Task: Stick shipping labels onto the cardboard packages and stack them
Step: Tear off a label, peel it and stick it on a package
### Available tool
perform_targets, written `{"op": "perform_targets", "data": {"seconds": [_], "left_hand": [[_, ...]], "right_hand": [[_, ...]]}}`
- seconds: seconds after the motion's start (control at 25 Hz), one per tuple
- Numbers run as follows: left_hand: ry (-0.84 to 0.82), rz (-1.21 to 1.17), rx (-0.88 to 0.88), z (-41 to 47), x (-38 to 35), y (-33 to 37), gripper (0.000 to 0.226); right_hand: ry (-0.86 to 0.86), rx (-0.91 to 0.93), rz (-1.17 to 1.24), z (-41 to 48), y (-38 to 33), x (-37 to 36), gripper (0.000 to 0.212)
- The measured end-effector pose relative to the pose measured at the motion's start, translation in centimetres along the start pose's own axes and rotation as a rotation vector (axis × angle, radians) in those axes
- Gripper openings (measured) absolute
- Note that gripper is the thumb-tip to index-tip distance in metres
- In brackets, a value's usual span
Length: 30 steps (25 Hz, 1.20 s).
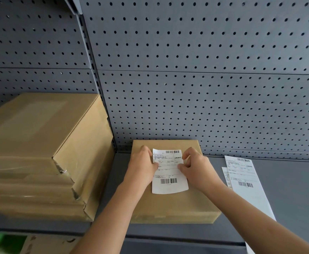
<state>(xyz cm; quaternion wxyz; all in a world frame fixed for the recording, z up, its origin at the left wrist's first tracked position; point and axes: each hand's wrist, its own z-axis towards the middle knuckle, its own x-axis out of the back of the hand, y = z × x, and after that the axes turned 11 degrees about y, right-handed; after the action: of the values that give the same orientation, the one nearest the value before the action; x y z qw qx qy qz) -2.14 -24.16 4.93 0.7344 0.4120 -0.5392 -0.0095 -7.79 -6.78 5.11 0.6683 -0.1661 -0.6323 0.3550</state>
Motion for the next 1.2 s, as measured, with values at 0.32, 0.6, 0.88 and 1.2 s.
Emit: {"op": "perform_targets", "data": {"seconds": [0.32,0.6,0.88,1.2], "left_hand": [[0.027,0.051,-0.055,-0.3,0.7,0.1,0.033],[0.0,0.219,-0.526,-0.8,0.7,-1.1,0.056],[-0.206,0.367,-0.612,-0.6,-0.6,-1.2,0.058],[-0.202,0.371,-0.556,-0.4,-0.2,-1.8,0.06]], "right_hand": [[-0.025,0.034,-0.152,0.1,-0.3,-0.1,0.021],[0.121,0.387,-0.382,-0.3,0.7,-0.2,0.032],[-0.126,0.513,-0.431,-0.2,0.4,-3.0,0.075],[-0.161,0.422,-0.466,-0.4,1.1,-2.2,0.069]]}}
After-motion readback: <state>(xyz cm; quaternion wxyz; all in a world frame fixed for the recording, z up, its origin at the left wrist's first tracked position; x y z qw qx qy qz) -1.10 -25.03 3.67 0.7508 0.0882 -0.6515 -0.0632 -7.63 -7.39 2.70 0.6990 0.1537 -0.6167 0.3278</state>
